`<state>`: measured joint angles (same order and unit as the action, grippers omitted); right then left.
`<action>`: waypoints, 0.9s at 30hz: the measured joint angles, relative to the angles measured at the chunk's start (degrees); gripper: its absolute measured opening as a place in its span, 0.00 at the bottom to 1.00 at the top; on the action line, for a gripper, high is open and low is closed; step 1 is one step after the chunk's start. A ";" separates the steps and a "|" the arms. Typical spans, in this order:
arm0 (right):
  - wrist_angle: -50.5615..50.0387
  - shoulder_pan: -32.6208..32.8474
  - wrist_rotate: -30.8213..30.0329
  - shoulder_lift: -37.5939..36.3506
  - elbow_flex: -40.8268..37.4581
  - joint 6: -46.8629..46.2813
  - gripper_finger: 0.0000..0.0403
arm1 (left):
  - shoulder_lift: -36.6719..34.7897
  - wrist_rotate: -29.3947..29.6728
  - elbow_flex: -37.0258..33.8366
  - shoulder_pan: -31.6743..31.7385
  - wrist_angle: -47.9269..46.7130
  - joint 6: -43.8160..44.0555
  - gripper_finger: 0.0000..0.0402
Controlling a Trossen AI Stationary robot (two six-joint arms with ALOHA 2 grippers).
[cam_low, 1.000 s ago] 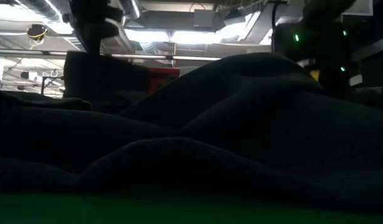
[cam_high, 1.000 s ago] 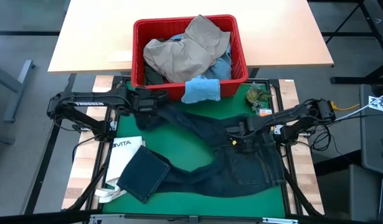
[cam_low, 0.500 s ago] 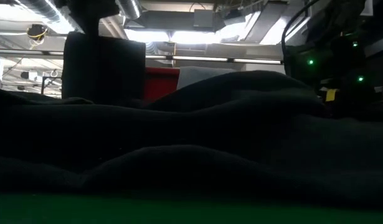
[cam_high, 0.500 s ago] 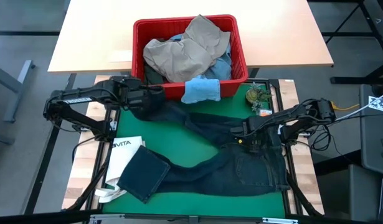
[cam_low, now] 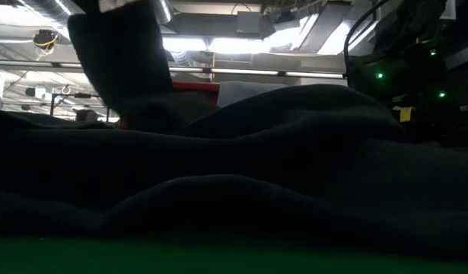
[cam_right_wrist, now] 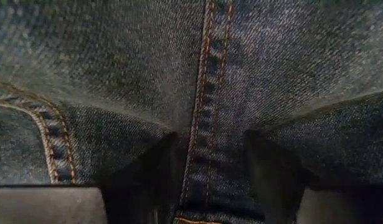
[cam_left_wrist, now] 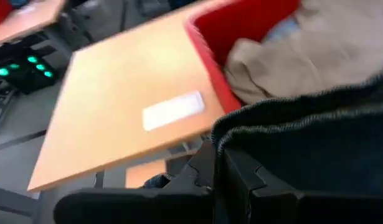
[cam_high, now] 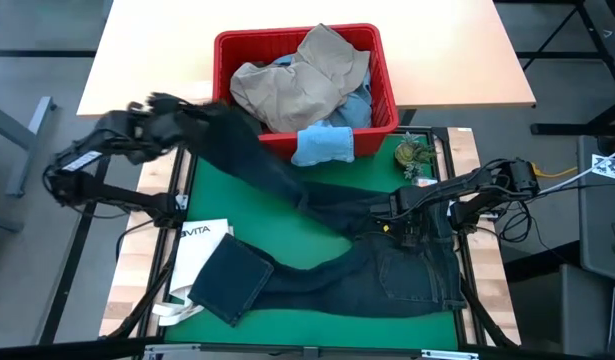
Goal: Fold Laundry from Bin
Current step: Fold the dark blue pants
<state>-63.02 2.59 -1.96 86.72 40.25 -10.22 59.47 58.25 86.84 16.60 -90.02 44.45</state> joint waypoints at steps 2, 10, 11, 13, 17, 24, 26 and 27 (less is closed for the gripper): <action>0.02 0.00 -0.01 0.00 0.00 0.01 0.47 | -2.78 1.98 0.33 1.15 0.00 0.41 0.01; 0.20 0.02 -0.82 0.00 -0.11 -0.02 0.47 | -14.49 0.04 0.38 2.89 -0.02 -0.50 0.01; 0.29 0.02 -0.84 0.00 -0.12 -0.02 0.47 | -15.70 -1.63 0.42 2.89 -0.05 -1.80 0.01; 0.46 0.02 -0.90 0.02 -0.15 -0.02 0.47 | -17.72 -5.01 0.44 2.89 -0.04 -4.79 0.01; 0.59 0.02 -0.98 0.02 -0.20 -0.02 0.47 | -20.64 -11.28 0.44 2.89 -0.04 -11.44 0.01; 0.59 0.02 -1.07 0.02 -0.20 -0.02 0.47 | -24.73 -12.18 0.42 2.89 -0.01 -21.85 0.01; 0.61 0.02 -1.27 0.02 -0.20 -0.02 0.47 | -25.84 -10.30 0.38 2.87 0.00 -24.77 0.01; 0.63 0.02 -1.27 0.02 -0.19 -0.02 0.47 | -26.36 -9.05 0.38 2.87 0.00 -26.32 0.01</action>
<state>-62.39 2.61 -3.22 86.74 40.06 -10.24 33.11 49.20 87.22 19.46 -90.02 18.13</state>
